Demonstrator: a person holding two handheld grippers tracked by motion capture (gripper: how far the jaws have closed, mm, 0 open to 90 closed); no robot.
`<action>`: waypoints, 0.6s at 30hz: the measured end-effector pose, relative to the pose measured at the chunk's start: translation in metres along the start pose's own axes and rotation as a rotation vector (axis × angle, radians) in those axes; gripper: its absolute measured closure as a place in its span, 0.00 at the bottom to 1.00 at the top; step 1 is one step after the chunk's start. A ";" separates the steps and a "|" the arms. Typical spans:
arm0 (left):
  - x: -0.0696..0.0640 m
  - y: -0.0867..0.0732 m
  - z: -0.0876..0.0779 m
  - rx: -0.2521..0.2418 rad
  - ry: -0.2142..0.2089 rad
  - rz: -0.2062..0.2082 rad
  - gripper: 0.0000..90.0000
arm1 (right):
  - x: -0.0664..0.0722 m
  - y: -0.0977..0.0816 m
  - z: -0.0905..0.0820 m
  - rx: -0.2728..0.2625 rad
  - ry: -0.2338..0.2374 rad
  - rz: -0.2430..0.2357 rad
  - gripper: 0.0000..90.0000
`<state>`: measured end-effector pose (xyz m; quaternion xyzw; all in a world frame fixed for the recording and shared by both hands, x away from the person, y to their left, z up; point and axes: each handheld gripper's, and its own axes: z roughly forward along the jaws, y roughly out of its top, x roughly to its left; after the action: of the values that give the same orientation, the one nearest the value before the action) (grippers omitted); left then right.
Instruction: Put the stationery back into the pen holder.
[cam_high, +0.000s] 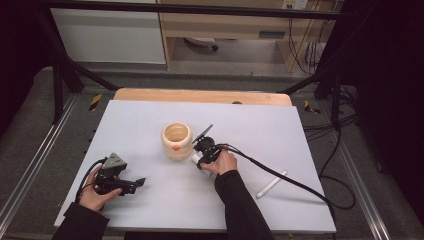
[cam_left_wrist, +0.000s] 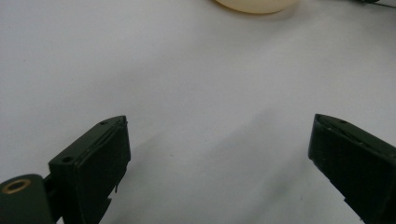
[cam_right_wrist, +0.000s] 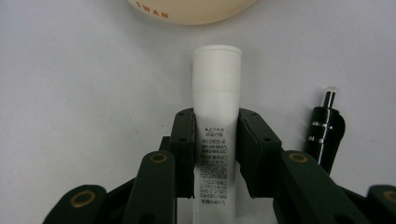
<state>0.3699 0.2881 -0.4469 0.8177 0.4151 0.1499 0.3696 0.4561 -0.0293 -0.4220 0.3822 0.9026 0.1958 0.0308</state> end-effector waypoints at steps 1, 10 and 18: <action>0.000 0.000 0.000 0.000 0.000 -0.001 0.06 | 0.000 0.000 0.000 0.003 0.004 0.002 0.77; 0.000 0.000 0.000 0.000 -0.003 -0.001 0.06 | 0.000 0.000 -0.009 -0.009 0.023 -0.007 0.77; 0.000 0.000 0.000 -0.001 -0.004 0.001 0.07 | 0.002 -0.002 -0.012 -0.019 0.027 -0.012 0.77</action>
<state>0.3696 0.2879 -0.4462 0.8179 0.4139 0.1487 0.3709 0.4510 -0.0330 -0.4112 0.3736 0.9034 0.2092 0.0235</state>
